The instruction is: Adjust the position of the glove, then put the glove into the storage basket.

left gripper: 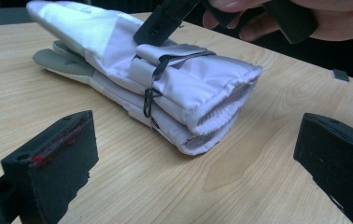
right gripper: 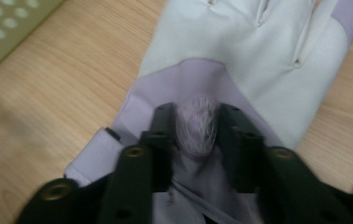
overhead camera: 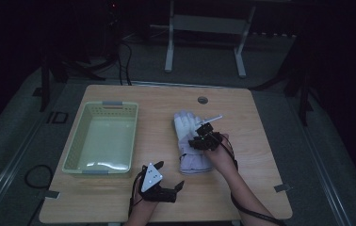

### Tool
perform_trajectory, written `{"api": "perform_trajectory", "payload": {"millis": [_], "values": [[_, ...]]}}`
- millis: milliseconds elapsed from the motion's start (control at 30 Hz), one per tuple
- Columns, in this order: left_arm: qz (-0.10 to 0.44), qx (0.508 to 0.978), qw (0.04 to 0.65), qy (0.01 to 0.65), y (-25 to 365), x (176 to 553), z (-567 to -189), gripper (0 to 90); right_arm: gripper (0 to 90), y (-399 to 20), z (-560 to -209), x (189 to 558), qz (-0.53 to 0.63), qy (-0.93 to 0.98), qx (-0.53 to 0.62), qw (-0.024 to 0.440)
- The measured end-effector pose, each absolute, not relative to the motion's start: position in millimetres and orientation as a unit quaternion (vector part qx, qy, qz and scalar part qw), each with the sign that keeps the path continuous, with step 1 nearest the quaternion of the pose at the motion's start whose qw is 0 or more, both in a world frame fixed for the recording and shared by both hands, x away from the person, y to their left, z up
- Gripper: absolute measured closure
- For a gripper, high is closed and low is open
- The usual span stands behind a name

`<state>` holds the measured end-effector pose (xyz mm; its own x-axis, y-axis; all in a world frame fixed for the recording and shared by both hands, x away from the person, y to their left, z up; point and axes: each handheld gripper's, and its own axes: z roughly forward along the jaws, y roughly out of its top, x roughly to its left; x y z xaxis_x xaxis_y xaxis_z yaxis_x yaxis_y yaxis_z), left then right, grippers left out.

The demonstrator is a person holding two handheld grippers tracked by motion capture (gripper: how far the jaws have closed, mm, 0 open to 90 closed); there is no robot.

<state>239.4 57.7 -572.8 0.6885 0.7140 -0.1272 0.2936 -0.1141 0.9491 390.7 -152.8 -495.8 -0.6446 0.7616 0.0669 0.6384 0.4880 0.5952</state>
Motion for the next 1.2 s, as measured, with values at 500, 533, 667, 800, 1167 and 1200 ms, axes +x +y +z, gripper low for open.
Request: {"api": "perform_trajectory", "payload": {"millis": [500, 533, 667, 800, 1167, 1200], "values": [[0.174, 0.718, 0.565, 0.368, 59, 243, -573, 0.0, 17.6, -186, -480, 379, 0.385, 0.833, 0.378, 0.123], [0.172, 0.717, 0.564, 0.372, 60, 243, -573, 0.0, 18.4, -188, -480, 378, 0.39, 0.835, 0.366, 0.133], [0.155, 0.71, 0.564, 0.392, 62, 247, -574, 0.0, 18.5, -192, -482, 373, 0.402, 0.833, 0.345, 0.161], [0.139, 0.72, 0.55, 0.4, 62, 251, -571, 0.0, 18.2, -197, -479, 368, 0.411, 0.832, 0.337, 0.162], [0.148, 0.752, 0.511, 0.39, 46, 261, -525, 0.0, 17.6, -216, -465, 363, 0.424, 0.822, 0.308, 0.224], [0.138, 0.754, 0.508, 0.393, 45, 264, -522, 0.0, 17.6, -218, -464, 364, 0.421, 0.822, 0.31, 0.225]]}}
